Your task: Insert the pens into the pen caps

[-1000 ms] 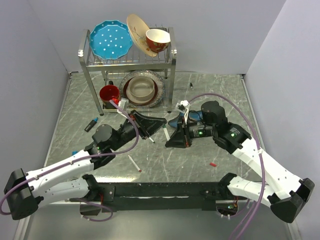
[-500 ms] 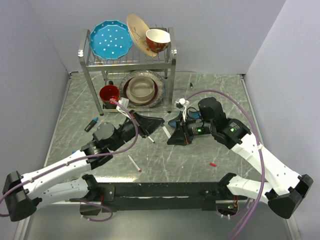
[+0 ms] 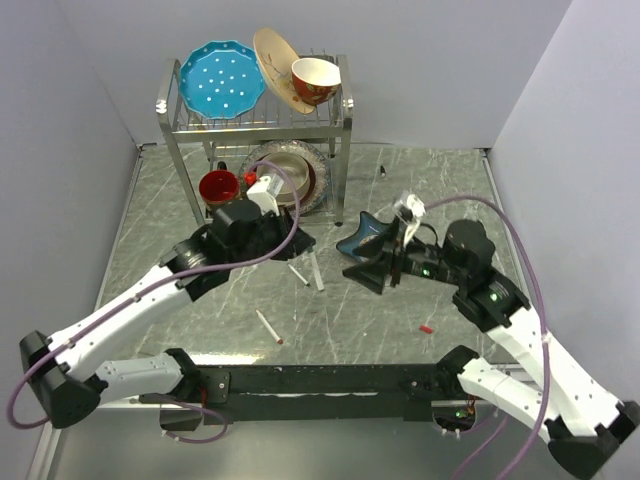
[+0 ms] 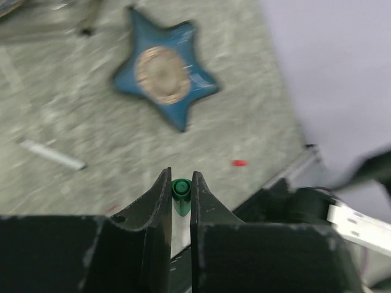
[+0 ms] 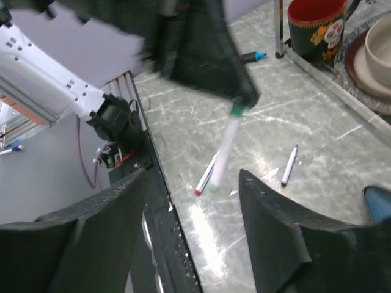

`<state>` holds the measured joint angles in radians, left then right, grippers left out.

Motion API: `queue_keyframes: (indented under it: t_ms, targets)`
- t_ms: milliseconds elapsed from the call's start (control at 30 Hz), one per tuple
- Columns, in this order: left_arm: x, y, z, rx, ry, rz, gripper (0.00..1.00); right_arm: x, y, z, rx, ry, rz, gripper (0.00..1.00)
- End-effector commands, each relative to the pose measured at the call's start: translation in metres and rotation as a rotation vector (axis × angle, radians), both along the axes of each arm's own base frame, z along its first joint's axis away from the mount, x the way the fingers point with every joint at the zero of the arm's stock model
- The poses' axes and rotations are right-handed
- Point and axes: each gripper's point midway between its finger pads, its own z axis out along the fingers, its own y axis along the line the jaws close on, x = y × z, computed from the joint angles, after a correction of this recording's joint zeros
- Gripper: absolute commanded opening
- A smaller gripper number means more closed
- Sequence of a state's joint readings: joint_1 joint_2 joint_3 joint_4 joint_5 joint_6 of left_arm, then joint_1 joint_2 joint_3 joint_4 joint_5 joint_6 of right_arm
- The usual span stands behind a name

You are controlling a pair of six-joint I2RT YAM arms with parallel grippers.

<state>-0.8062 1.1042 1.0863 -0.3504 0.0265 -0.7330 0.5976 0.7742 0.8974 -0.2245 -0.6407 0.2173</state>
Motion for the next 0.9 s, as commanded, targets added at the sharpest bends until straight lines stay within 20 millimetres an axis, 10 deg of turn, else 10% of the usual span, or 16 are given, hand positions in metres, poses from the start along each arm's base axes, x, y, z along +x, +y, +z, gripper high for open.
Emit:
queue_keyframes:
  t_ms: [0, 267, 633, 867]
  targets:
    - [0.022, 0.034, -0.032, 0.155, 0.066, 0.130, 0.01, -0.010, -0.012, -0.007, 0.051, 0.012, -0.053, 0.76]
    - [0.064, 0.102, -0.148, 0.354, 0.323, 0.382, 0.01, -0.008, -0.023, -0.016, 0.065, 0.043, -0.137, 0.89]
    - [0.094, 0.129, -0.212, 0.425, 0.481, 0.525, 0.01, 0.030, -0.033, -0.054, -0.020, 0.187, -0.347, 0.89]
    - [0.103, 0.133, -0.225, 0.394, 0.522, 0.538, 0.20, 0.056, -0.055, -0.070, -0.086, 0.205, -0.545, 0.87]
